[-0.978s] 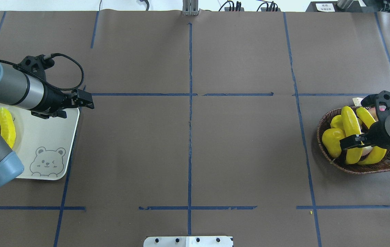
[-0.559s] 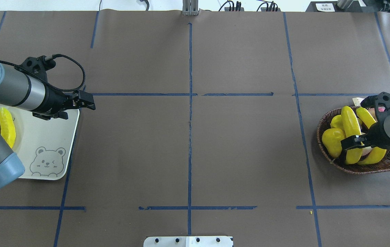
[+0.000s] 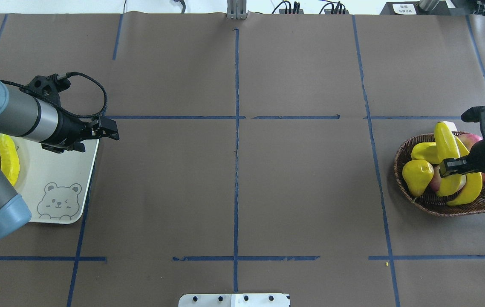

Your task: Transfer all bananas from basket to plate

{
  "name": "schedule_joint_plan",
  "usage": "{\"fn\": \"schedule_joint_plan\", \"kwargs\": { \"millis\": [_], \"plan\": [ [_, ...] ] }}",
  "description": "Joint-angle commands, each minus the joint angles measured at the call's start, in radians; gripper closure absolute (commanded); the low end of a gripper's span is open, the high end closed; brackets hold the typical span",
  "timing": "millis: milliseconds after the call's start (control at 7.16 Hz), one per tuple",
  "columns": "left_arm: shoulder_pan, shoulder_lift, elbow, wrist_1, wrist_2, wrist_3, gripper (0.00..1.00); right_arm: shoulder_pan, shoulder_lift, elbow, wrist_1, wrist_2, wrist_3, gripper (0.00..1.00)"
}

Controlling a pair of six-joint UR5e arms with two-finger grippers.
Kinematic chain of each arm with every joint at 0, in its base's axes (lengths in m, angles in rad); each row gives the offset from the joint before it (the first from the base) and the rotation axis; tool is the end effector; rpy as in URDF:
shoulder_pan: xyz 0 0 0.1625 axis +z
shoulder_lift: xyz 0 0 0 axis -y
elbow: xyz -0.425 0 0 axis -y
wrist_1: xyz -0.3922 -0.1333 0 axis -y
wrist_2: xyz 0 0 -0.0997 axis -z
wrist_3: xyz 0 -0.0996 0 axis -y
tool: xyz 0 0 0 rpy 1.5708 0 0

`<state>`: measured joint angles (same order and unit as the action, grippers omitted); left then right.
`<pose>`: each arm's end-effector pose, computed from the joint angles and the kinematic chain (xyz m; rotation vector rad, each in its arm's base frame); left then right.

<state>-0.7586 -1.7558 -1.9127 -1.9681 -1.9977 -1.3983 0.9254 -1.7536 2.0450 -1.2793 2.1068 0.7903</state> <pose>0.3356 -0.4449 0.3581 0.0548 0.9942 -0.3401 -0.1921 -0.3921 0.4844 0.0859 -0.7654 -0.0185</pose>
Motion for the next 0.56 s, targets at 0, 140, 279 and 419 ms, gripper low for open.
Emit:
{"fn": "schedule_joint_plan", "kwargs": {
  "millis": [0,140,279,419],
  "plan": [
    [0.016,-0.008,0.004,0.0,0.01,-0.021,0.0,0.221,0.002,0.041,-0.008,0.227,-0.093,1.0],
    [0.016,-0.01,0.004,0.0,0.008,-0.022,0.0,0.243,0.046,0.05,-0.009,0.301,-0.094,1.0],
    [0.018,-0.036,0.006,-0.002,0.007,-0.022,0.0,0.23,0.134,0.044,-0.012,0.324,-0.079,1.0],
    [0.033,-0.095,0.023,-0.011,0.005,-0.059,0.0,0.163,0.231,0.02,-0.008,0.325,-0.028,1.0]
  ]
}}
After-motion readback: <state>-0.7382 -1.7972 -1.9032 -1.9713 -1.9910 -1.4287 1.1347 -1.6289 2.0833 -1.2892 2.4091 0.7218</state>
